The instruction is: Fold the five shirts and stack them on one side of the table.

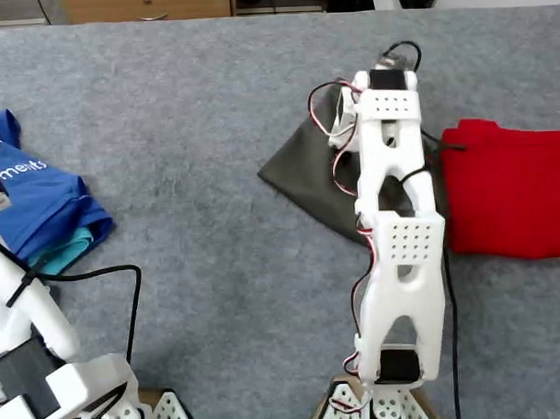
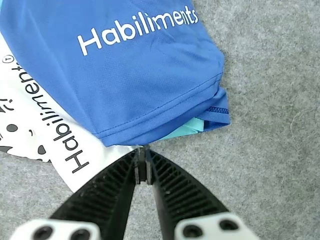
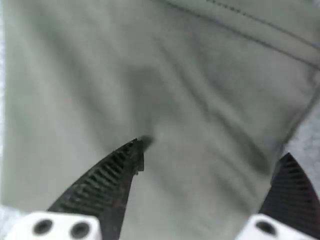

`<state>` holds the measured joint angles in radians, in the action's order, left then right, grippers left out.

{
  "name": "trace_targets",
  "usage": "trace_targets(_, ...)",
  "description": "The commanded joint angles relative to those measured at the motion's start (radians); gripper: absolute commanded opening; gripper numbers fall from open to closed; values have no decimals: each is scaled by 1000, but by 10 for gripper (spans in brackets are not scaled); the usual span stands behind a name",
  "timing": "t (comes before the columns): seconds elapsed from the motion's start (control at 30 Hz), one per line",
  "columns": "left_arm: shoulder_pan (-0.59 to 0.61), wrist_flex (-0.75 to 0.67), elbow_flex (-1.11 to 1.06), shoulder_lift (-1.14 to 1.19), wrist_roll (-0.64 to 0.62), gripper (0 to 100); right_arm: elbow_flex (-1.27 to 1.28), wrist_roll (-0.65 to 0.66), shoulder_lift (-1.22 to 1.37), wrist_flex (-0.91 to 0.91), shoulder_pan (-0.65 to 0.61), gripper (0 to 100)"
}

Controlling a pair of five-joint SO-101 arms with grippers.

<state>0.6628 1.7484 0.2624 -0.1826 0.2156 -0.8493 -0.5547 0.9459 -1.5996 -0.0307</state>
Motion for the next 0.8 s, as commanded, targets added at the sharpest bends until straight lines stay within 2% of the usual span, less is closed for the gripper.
trace_targets(0.0, 12, 11, 5, -42, 8, 19, -41, -48, 47, 21, -10, 386)
trace_targets(0.3, 12, 11, 5, -42, 8, 19, -248, -57, 214, -68, -36, 379)
trace_targets(0.37, 12, 11, 5, -42, 8, 19, -295, -57, 245, -92, -38, 334)
trace_targets(0.53, 12, 11, 5, -42, 8, 19, -410, -57, 308, -146, -36, 131)
trace_targets(0.67, 14, 11, 5, -42, 8, 19, -440, -52, 321, -167, -35, 111)
trace_targets(0.77, 14, 11, 5, -42, 8, 19, -443, 11, 321, -178, -19, 108)
